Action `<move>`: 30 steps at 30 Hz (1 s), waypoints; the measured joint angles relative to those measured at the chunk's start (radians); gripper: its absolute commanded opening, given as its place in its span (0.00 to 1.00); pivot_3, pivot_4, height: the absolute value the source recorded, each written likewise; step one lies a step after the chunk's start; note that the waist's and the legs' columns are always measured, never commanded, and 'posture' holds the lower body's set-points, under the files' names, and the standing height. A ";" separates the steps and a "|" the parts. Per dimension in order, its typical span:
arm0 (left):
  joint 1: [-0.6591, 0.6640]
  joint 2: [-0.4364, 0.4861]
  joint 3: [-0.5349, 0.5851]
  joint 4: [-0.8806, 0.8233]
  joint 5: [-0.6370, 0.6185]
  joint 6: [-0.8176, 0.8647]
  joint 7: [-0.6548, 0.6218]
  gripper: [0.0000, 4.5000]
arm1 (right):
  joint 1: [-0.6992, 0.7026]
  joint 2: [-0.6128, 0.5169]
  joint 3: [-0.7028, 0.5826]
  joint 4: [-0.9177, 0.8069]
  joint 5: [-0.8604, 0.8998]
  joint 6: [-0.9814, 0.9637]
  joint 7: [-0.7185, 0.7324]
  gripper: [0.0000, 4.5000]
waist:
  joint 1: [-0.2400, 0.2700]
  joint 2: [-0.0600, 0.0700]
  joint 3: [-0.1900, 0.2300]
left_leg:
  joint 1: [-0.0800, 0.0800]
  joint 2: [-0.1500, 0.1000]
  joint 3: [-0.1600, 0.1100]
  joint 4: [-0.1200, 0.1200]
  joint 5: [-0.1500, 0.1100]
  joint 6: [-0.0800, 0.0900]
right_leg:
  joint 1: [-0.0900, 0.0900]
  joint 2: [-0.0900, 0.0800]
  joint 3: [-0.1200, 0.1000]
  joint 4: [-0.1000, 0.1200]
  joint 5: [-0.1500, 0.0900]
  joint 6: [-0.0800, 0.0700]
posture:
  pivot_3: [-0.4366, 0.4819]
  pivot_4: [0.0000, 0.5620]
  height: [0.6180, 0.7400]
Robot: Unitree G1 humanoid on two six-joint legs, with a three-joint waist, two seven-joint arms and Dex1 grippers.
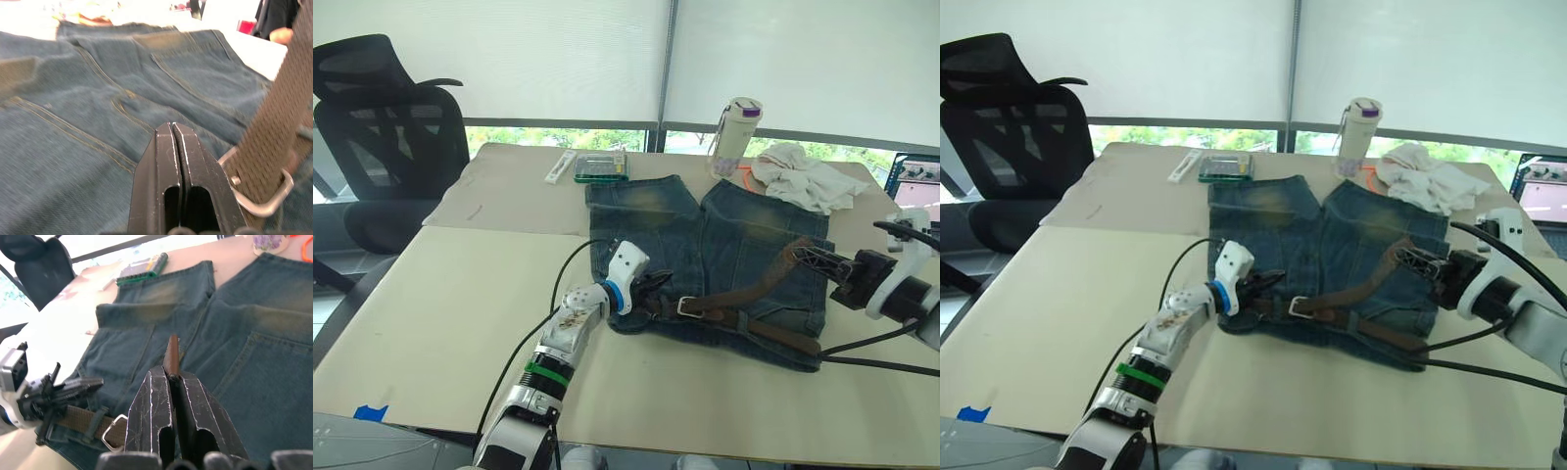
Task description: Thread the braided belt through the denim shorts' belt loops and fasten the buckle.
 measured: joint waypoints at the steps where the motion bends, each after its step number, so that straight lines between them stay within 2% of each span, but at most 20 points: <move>1: 0.000 0.000 -0.002 -0.021 -0.001 0.003 -0.001 0.01 | -0.013 0.021 0.004 -0.001 0.008 0.000 -0.009 0.00 | -0.001 0.000 0.000 | 0.000 0.000 0.000 0.000 0.000 0.000 | 0.000 0.000 0.000 0.000 0.000 0.000 | 0.48 0.27 1.00; 5: -0.025 -0.017 0.004 -0.124 -0.013 0.024 0.027 0.01 | -0.080 0.125 0.040 -0.003 0.103 0.000 -0.109 0.00 | -0.001 0.000 0.000 | -0.001 0.000 0.000 0.000 0.000 0.000 | -0.001 0.000 0.000 0.000 0.000 0.000 | 0.48 0.27 1.00; 6: -0.032 -0.019 0.011 -0.143 -0.022 0.032 0.034 0.13 | -0.091 0.141 0.048 -0.004 0.124 0.000 -0.134 0.00 | -0.001 0.000 0.000 | -0.001 0.000 -0.001 0.000 0.000 0.000 | -0.001 0.000 0.000 0.001 0.000 0.000 | 0.48 0.27 1.00; 14: -0.010 -0.006 0.009 -0.358 -0.079 0.101 0.054 0.72 | -0.209 0.424 0.141 0.012 0.327 -0.145 -0.516 0.00 | -0.004 0.001 0.000 | -0.001 -0.001 -0.001 0.000 0.000 -0.001 | -0.002 0.000 0.000 0.004 0.000 0.000 | 0.48 0.27 1.00; 18: 0.036 -0.016 -0.011 -0.389 -0.088 0.116 0.062 0.99 | -0.228 0.449 0.200 -0.009 0.355 -0.184 -0.568 0.00 | -0.001 0.001 0.001 | -0.002 -0.003 -0.001 0.000 0.001 0.000 | -0.002 0.000 0.000 0.005 0.000 0.000 | 0.48 0.27 1.00; 21: 0.043 -0.021 -0.030 -0.397 -0.076 0.116 0.086 0.99 | -0.228 0.449 0.217 -0.012 0.373 -0.201 -0.581 0.00 | -0.002 0.001 0.001 | -0.002 -0.003 -0.001 0.000 0.001 0.000 | -0.002 0.000 0.000 0.004 0.001 0.001 | 0.48 0.27 1.00; 30: 0.009 -0.018 -0.127 -0.296 0.165 -0.088 0.250 0.99 | -0.219 0.453 0.285 -0.060 0.432 -0.264 -0.636 0.00 | -0.003 0.001 0.001 | -0.002 -0.003 -0.001 -0.001 0.001 0.000 | -0.002 0.000 0.000 0.004 0.001 0.001 | 0.48 0.27 1.00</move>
